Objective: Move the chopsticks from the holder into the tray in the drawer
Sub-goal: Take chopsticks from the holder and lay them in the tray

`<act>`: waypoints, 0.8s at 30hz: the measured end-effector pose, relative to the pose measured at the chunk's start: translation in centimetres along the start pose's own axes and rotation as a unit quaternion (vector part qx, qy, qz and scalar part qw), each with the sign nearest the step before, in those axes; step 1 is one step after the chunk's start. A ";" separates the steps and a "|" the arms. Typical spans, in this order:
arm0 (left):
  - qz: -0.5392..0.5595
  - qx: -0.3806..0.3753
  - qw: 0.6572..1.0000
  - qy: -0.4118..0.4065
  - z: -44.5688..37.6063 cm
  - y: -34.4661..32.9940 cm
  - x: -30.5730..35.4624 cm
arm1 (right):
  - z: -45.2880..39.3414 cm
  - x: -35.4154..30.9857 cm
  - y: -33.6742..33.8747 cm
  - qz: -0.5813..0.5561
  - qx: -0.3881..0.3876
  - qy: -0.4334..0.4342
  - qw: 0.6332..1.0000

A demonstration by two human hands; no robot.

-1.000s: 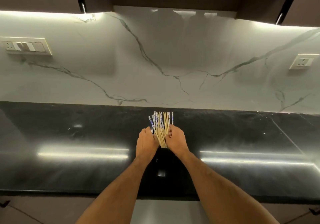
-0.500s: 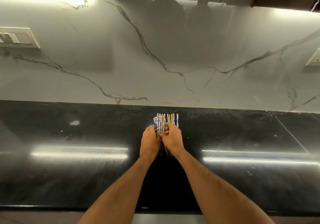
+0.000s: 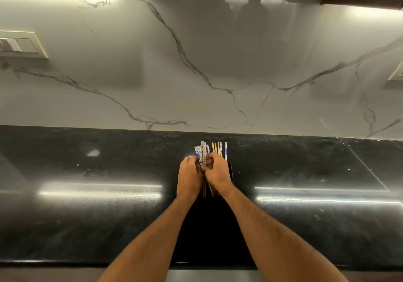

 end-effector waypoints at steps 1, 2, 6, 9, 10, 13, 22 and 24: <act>0.002 0.006 1.000 -0.005 0.1 0.2 0.2 | 0.0 0.0 -0.1 -0.005 -0.008 0.000 1.000; 0.006 0.013 1.000 -0.009 0.1 0.3 0.3 | 0.0 -0.1 -0.1 -0.009 -0.014 0.001 1.000; 0.014 0.022 1.000 -0.005 0.3 0.7 0.5 | 0.2 0.0 -0.1 -0.015 -0.032 0.008 0.999; 0.016 0.034 0.999 -0.019 0.6 1.1 0.6 | 0.3 0.1 -0.1 -0.002 -0.050 0.024 0.998; 0.018 0.039 0.999 -0.027 0.6 1.3 0.7 | 0.4 0.1 -0.2 -0.001 -0.058 0.024 0.998; 0.013 0.039 0.999 -0.035 0.9 1.4 0.9 | 0.9 0.0 -0.5 0.011 -0.080 0.013 0.997; 0.046 0.041 0.996 -0.059 1.2 1.7 1.8 | 2.3 -0.3 0.0 -0.043 -0.071 0.032 0.996; 0.051 0.051 0.995 -0.066 1.0 1.6 2.1 | 2.4 -0.4 0.3 -0.071 -0.045 0.035 0.996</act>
Point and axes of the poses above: each hand's wrist, its own z-axis away from the middle knuckle, its own y-axis out of the back of the hand, x = y × z, the point moved 4 cm from there along -z, towards the middle knuckle, and after that the axes turned 7 degrees about x, right-handed, at the moved point
